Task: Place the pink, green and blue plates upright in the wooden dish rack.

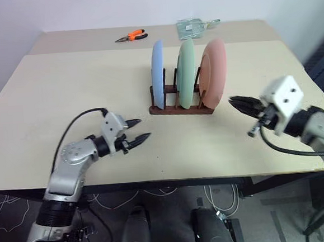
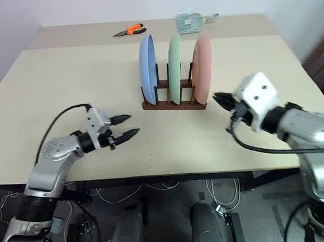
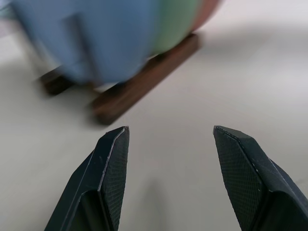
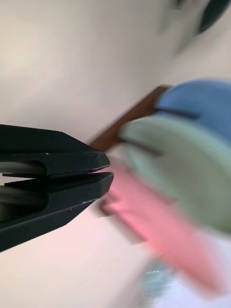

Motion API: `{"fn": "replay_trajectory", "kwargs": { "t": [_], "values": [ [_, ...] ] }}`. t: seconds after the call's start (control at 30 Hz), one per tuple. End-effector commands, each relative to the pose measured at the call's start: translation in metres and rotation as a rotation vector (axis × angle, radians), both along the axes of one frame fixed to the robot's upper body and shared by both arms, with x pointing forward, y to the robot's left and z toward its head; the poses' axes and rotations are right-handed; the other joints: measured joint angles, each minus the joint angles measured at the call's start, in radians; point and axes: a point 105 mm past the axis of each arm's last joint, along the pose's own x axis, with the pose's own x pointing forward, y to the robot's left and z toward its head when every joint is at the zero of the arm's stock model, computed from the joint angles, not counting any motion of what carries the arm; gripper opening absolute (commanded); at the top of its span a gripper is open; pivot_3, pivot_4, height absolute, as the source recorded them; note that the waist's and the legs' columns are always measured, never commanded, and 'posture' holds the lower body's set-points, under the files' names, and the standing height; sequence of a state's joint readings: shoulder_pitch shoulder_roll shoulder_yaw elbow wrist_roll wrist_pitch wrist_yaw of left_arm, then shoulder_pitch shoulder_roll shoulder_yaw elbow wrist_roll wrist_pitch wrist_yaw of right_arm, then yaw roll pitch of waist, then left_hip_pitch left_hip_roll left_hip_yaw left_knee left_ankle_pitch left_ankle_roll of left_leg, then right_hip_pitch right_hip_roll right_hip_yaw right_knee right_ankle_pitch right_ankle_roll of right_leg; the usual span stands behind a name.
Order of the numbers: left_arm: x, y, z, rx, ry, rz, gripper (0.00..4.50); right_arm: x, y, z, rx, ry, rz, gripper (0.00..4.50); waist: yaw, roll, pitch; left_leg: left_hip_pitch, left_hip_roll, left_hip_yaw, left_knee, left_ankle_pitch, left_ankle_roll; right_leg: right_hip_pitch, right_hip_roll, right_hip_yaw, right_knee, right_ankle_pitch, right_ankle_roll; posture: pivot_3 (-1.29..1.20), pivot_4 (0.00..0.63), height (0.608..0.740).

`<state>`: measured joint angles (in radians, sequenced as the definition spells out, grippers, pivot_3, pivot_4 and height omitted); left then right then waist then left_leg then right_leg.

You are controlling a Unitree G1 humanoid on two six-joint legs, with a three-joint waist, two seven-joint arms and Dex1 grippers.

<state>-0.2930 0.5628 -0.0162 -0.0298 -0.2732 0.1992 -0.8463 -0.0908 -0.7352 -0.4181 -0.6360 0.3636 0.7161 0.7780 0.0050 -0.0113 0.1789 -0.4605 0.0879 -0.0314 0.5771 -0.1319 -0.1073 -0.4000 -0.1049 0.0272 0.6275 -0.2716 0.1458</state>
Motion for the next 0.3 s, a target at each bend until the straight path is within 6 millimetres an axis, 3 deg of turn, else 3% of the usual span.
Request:
{"fn": "replay_trajectory", "kwargs": {
  "t": [0.03,0.17,0.3],
  "values": [
    [0.006,0.022,0.011,0.01,-0.059,0.061,2.84,-0.002,-0.023,0.001,-0.003,-0.028,-0.073,0.1,-0.003,0.0,0.0,0.0,0.0,0.0,0.0,0.0,0.0,0.0,0.0,0.0,0.0,0.0,0.0,0.0,0.15,0.74],
    [0.009,0.044,0.01,0.03,-0.065,0.131,2.84,0.003,-0.028,-0.013,0.005,-0.008,-0.088,0.1,-0.004,0.0,0.0,0.0,0.0,0.0,0.0,0.0,0.0,0.0,0.0,0.0,0.0,0.0,0.0,0.0,0.15,0.74],
    [0.007,0.052,0.009,0.036,-0.068,0.155,2.84,0.009,-0.027,-0.018,0.008,-0.01,-0.085,0.1,-0.001,0.0,0.0,0.0,0.0,0.0,0.0,0.0,0.0,0.0,0.0,0.0,0.0,0.0,0.0,0.0,0.15,0.74]
  ]
}}
